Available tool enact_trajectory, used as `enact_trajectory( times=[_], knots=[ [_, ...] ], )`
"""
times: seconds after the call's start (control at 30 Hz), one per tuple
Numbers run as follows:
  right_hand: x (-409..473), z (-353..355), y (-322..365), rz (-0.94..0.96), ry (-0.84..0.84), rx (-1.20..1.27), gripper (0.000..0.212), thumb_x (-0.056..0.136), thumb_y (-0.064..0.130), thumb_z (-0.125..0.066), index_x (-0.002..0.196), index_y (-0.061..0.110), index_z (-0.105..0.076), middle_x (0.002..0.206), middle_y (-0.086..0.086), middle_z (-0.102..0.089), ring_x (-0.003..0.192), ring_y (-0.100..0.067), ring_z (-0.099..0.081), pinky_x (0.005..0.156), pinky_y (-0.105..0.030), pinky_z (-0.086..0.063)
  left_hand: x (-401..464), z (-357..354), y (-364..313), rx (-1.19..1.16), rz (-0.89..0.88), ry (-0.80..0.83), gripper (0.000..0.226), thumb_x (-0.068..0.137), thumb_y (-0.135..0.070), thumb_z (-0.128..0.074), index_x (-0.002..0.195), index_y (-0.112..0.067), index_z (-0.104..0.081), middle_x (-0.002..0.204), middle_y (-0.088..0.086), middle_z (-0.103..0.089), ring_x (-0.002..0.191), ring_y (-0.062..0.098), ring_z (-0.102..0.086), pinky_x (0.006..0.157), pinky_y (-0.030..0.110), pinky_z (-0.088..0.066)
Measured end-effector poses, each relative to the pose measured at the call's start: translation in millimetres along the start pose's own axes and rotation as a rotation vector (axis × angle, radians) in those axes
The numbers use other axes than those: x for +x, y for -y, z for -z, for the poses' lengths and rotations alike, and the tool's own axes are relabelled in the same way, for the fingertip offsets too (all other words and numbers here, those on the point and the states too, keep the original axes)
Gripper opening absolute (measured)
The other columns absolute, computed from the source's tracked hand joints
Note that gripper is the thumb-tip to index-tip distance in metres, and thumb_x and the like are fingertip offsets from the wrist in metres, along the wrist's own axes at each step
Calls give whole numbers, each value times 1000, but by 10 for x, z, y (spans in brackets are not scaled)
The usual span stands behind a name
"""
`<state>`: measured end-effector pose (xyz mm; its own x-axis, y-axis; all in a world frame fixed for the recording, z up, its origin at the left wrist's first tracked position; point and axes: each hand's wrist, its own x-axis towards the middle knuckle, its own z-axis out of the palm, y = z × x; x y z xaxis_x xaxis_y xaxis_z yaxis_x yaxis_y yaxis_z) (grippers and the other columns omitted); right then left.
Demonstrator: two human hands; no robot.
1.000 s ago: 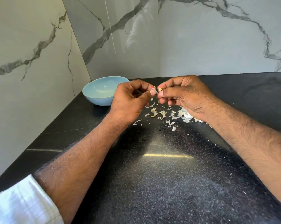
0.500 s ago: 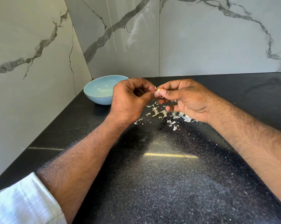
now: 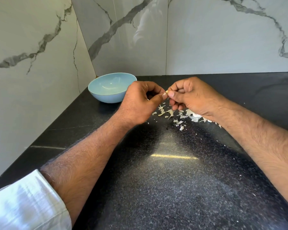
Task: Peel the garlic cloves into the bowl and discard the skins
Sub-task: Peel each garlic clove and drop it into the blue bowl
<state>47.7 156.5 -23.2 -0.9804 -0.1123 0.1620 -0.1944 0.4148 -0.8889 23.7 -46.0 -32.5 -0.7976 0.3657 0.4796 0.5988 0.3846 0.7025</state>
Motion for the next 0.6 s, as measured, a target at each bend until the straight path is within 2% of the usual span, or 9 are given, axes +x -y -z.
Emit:
enact_trajectory(
  times=[0.07, 0.13, 0.23, 0.33, 0.5, 0.6],
  knots=[
    [-10, -6, 16, 73, -40, -153, 11, 103, 13, -65, 95, 16, -73, 71, 2, -73, 65, -10, -70, 57, -22, -53, -3, -17, 1, -112, 82, 22, 10, 98, -19, -77, 89, -14, -78, 73, 11, -73, 61, 25, -61, 54, 30, -51],
    [-29, 6, 31, 144, -88, -293, 11, 103, 15, -66, 94, 19, -72, 72, 5, -73, 62, -4, -70, 58, -20, -54, -4, -31, 3, -275, 192, 33, 10, 100, -16, -75, 91, -11, -77, 74, 12, -72, 65, 21, -62, 50, 26, -47],
    [-56, 2, 42, 225, -132, -436, 12, 102, 17, -67, 92, 23, -71, 74, 5, -73, 67, -13, -73, 62, -36, -62, 5, -20, 21, -382, 277, 52, 8, 100, -13, -74, 96, -7, -76, 77, 6, -73, 67, 19, -65, 48, 26, -45],
    [-78, -14, 64, 261, -140, -468, 14, 102, 16, -66, 92, 25, -71, 74, 7, -73, 70, -16, -73, 66, -42, -64, 15, -1, 26, -412, 295, 77, 7, 100, -11, -73, 95, -7, -76, 77, 6, -72, 66, 17, -65, 50, 26, -46],
    [-73, -13, 60, 262, -138, -490, 18, 102, 14, -66, 91, 26, -71, 73, 8, -72, 68, -11, -71, 66, -40, -64, 14, -11, 34, -413, 313, 97, 6, 99, -11, -74, 94, -9, -77, 76, 4, -73, 66, 15, -66, 55, 25, -51],
    [-66, -20, 52, 248, -150, -491, 14, 102, 15, -66, 92, 23, -72, 73, 7, -72, 68, -10, -71, 64, -33, -62, 11, -29, 39, -427, 323, 86, 4, 99, -10, -75, 96, -8, -77, 77, 6, -74, 66, 14, -66, 59, 26, -54]
  ],
)
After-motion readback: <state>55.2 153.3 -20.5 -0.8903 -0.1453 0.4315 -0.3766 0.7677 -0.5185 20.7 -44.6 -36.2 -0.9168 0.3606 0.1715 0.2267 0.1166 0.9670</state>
